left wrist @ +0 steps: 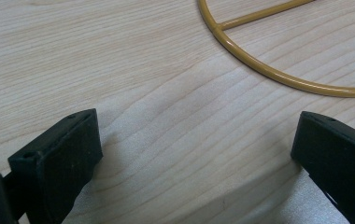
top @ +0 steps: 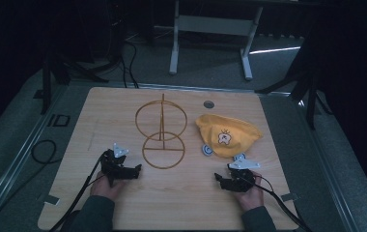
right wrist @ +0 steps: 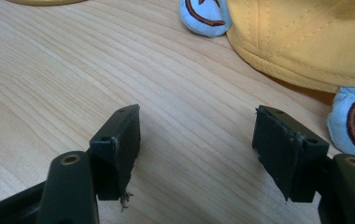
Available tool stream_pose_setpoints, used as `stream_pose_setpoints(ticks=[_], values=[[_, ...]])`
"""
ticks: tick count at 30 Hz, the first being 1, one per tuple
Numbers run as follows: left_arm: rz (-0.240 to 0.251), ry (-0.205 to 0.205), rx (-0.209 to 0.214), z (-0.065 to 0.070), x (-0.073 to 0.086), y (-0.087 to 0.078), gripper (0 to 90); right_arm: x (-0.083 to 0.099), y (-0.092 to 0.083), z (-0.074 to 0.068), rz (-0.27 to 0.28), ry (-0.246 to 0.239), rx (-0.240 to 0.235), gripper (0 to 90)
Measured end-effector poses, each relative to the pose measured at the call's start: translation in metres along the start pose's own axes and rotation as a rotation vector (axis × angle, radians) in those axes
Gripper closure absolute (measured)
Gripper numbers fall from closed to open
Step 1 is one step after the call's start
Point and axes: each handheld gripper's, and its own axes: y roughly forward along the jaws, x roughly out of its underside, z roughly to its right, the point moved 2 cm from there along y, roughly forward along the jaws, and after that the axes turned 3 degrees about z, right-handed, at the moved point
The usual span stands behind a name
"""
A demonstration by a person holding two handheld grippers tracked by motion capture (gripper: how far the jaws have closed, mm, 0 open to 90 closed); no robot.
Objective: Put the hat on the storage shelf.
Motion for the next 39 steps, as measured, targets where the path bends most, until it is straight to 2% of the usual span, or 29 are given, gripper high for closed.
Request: stream_pose_setpoints(ticks=[14, 16, 17, 18, 19, 20, 21, 22, 24, 26, 29, 32, 39], values=[[0.0, 0.0, 0.0, 0.0, 0.0, 0.0, 1.8, -0.001, 0.001, -0.001, -0.012, 0.001, -0.003, 29.3], [0.0, 0.0, 0.0, 0.0, 0.0, 0.0, 1.9, -0.002, 0.001, -0.001, -0.019, -0.001, -0.004, 30.7], [0.0, 0.0, 0.0, 0.0, 0.0, 0.0, 1.9, -0.003, 0.0, 0.0, -0.028, 0.001, -0.001, 35.9], [0.0, 0.001, 0.0, 0.0, 0.0, 0.0, 1.9, -0.003, 0.0, 0.0, -0.028, 0.001, -0.001, 35.9], [0.0, 0.0, 0.0, 0.0, 0.0, 0.0, 1.9, -0.004, -0.002, 0.002, -0.036, 0.005, 0.002, 42.2], [0.0, 0.0, 0.0, 0.0, 0.0, 0.0, 1.9, -0.004, -0.002, 0.002, -0.036, 0.005, 0.002, 42.2], [0.0, 0.001, 0.0, 0.0, 0.0, 0.0, 1.9, -0.005, -0.004, 0.004, -0.059, 0.005, 0.008, 47.0], [0.0, 0.0, 0.0, 0.0, 0.0, 0.0, 1.9, -0.006, -0.006, 0.004, -0.074, 0.004, 0.005, 47.3], [0.0, 0.0, 0.0, 0.0, 0.0, 0.0, 1.9, -0.007, -0.007, 0.004, -0.089, -0.008, 0.006, 47.5], [0.0, 0.0, 0.0, 0.0, 0.0, 0.0, 1.9, -0.009, -0.009, 0.002, -0.116, -0.057, 0.024, 47.6], [-0.001, 0.001, 0.0, 0.0, 0.0, 0.0, 1.9, -0.012, -0.012, 0.0, -0.154, -0.124, 0.026, 47.5], [-0.001, 0.001, 0.0, 0.0, 0.0, 0.0, 1.8, -0.016, -0.014, 0.003, -0.159, -0.134, 0.011, 48.6], [-0.001, 0.0, 0.0, 0.0, 0.0, 0.0, 1.8, -0.019, -0.02, 0.013, -0.186, -0.153, 0.031, 50.4]])
